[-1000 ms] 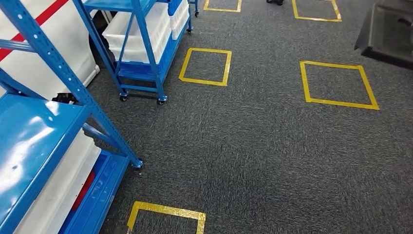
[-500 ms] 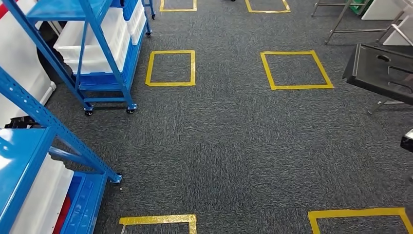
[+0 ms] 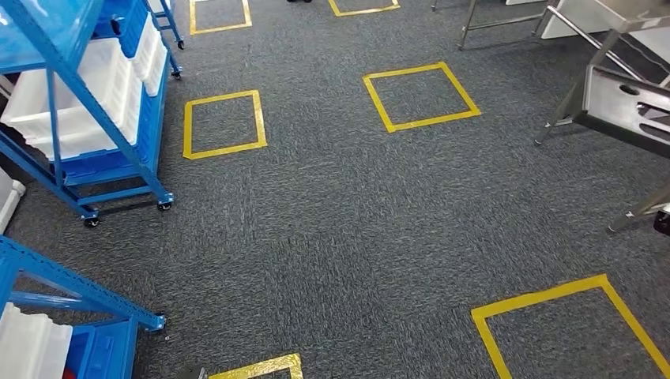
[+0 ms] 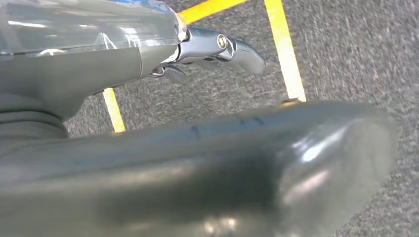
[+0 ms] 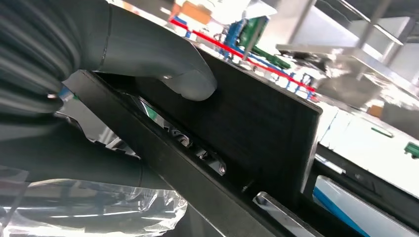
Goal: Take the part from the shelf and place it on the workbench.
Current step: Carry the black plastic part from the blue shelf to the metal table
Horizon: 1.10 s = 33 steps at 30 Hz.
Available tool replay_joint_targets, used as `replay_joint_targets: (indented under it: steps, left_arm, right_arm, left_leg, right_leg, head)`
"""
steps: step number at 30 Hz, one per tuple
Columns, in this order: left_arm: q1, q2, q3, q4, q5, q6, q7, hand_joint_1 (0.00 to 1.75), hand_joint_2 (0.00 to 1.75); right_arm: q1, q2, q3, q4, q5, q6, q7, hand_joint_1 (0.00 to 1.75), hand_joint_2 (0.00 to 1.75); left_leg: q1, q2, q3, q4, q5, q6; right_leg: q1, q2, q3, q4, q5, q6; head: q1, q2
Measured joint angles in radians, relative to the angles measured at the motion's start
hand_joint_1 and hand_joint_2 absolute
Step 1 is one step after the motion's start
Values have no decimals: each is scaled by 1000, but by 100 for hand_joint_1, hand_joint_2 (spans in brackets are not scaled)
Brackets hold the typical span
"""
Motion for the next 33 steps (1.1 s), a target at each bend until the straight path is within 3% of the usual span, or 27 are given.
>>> replay_joint_targets:
  steps: [2, 3, 5, 7, 9, 11, 13, 15, 17, 18, 19, 20, 22, 24, 26, 27, 28, 29, 30, 31, 32, 33]
  left_arm:
    - [3, 0, 6, 0, 0, 1, 0, 0, 0]
    - [4, 0, 7, 0, 0, 1, 0, 0, 0]
    - [5, 0, 10, 0, 0, 1, 0, 0, 0]
    - [5, 0, 10, 0, 0, -2, -5, 0, 0]
    - [5, 1, 10, 0, 1, -11, -12, 0, 0]
    - [2, 0, 11, 0, 1, -19, -18, 0, 0]
    - [1, 0, 11, 0, 1, -23, -20, 0, 0]
    - [4, 0, 12, 0, 1, -27, -22, 0, 0]
    - [7, 0, 13, 0, 1, -29, -23, 0, 0]
    - [9, 0, 14, 0, 1, -30, -21, 0, 0]
    - [9, -1, 15, 0, 0, -31, -20, 0, 0]
    - [9, -2, 16, 0, 0, -31, -18, 0, 0]
    - [9, -3, 18, 0, 0, -31, -15, 0, 0]
    - [7, -3, 20, 0, 0, -31, -14, 0, 0]
    - [4, -3, 23, 0, 0, -31, -13, 0, 0]
    - [2, -3, 24, 0, 0, -31, -13, 0, 0]
    - [0, -3, 25, 0, 0, -30, -13, 0, 0]
    - [-2, -3, 26, 0, 0, -29, -13, 0, 0]
    - [-2, -3, 26, 0, 0, -29, -12, 0, 0]
    - [-1, -3, 27, 0, 0, -28, -12, 0, 0]
    - [1, -3, 27, 0, 0, -28, -11, 0, 0]
    - [3, -3, 27, 0, 0, -28, -10, 0, 0]
  right_arm:
    - [-22, 5, 18, 22, -7, 2, -3, 175, 175]
    - [-30, 7, 27, 32, -8, 2, -3, 175, 175]
    - [-46, 13, 42, 48, -10, 0, -1, 175, 175]
    - [-61, 18, 54, 60, -10, -2, 3, 175, 175]
    - [-68, 20, 65, 70, -13, -4, 6, 175, 175]
    - [-70, 18, 72, 77, -17, -4, 7, 175, 175]
    - [-76, 13, 74, 81, -20, -5, 7, 175, 175]
    - [-85, 11, 77, 86, -24, -6, 7, 175, 175]
    - [-83, 14, 83, 92, -27, -8, 7, 175, 175]
    - [-80, 15, 87, 96, -27, -8, 7, 175, 175]
    - [-78, 17, 90, 99, -27, -9, 7, 175, 175]
    - [-78, 18, 92, 102, -27, -10, 7, 175, 175]
    - [-83, 21, 94, 109, -27, -14, 7, 175, 175]
    - [-89, 26, 97, 115, -26, -16, 7, 175, 175]
    - [-91, 27, 99, 118, -26, -17, 7, 175, 175]
    - [-93, 24, 99, 119, -26, -17, 7, 175, 175]
    - [-98, 23, 99, 119, -26, -18, 7, 175, 175]
    - [-103, 23, 99, 120, -25, -19, 7, 175, 175]
    - [-107, 25, 100, 120, -24, -19, 7, 175, 175]
    - [-110, 28, 102, 121, -24, -19, 7, 175, 175]
    - [-110, 32, 105, 122, -24, -20, 7, 175, 175]
    - [-108, 36, 107, 124, -24, -19, 6, 175, 175]
  left_leg:
    - [2, -14, -57, 109, -31, 0]
    - [2, -16, -64, 113, -17, 2]
    - [2, -34, -26, 8, 56, 9]
    - [5, -89, 28, -122, 114, 17]
    - [5, -115, 49, -171, 124, 22]
    - [2, -88, 57, -184, 127, 30]
    - [2, -63, 70, -207, 129, 42]
    - [1, -37, 82, -218, 125, 47]
    - [0, -7, 95, -218, 112, 46]
    - [0, 9, 104, -218, 105, 45]
    - [0, 23, 114, -218, 96, 43]
    - [0, 38, 127, -218, 86, 39]
    - [-4, 64, 149, -219, 65, 29]
    - [-11, 90, 166, -224, 44, 18]
    - [-13, 119, 186, -229, 25, 9]
    - [-12, 113, 193, -221, 14, 5]
    - [-10, 90, 187, -190, 1, 1]
    - [-5, 56, 159, -133, -17, -3]
    - [-2, 17, 111, -52, -36, -6]
    - [0, -4, 51, 34, -52, -8]
    - [1, -13, -8, 101, -55, -10]
    - [1, -15, -53, 131, -35, -10]
  right_leg:
    - [3, 29, 0, 1, 0, -2]
    - [4, 45, 1, 2, 0, -3]
    - [5, 75, 1, 5, -1, -2]
    - [4, 101, -3, 9, -1, 3]
    - [-1, 126, -9, 9, 2, 16]
    - [-8, 143, -14, 6, 4, 32]
    - [-6, 101, -34, 40, -13, 40]
    - [-2, 36, -91, 148, -58, 44]
    - [-5, 12, -158, 261, -88, 51]
    - [-8, 6, -171, 276, -78, 54]
    - [-10, 0, -163, 249, -49, 56]
    - [-11, -15, -133, 183, -6, 57]
    - [1, -73, -69, 53, 43, 49]
    - [16, -101, -45, 8, 34, 29]
    - [17, -71, -39, 10, 19, 11]
    - [15, -57, -30, 11, 11, 4]
    - [12, -43, -19, 10, 3, -3]
    - [8, -30, -5, 9, -7, -10]
    - [8, -17, 7, 8, -17, -15]
    - [8, -2, 18, 8, -27, -17]
    - [8, 14, 30, 8, -38, -18]
    - [7, 32, 45, 8, -50, -17]
  head:
    - [0, 0]
    - [0, 0]
    - [0, 0]
    - [0, 0]
    - [0, 0]
    - [0, 0]
    - [1, 0]
    - [2, 0]
    - [2, 0]
    - [2, 0]
    - [2, 0]
    - [2, 0]
    - [2, 0]
    - [2, 0]
    - [2, 0]
    - [2, 0]
    - [1, 0]
    - [1, 0]
    - [0, 0]
    - [0, 0]
    - [0, 0]
    - [0, 0]
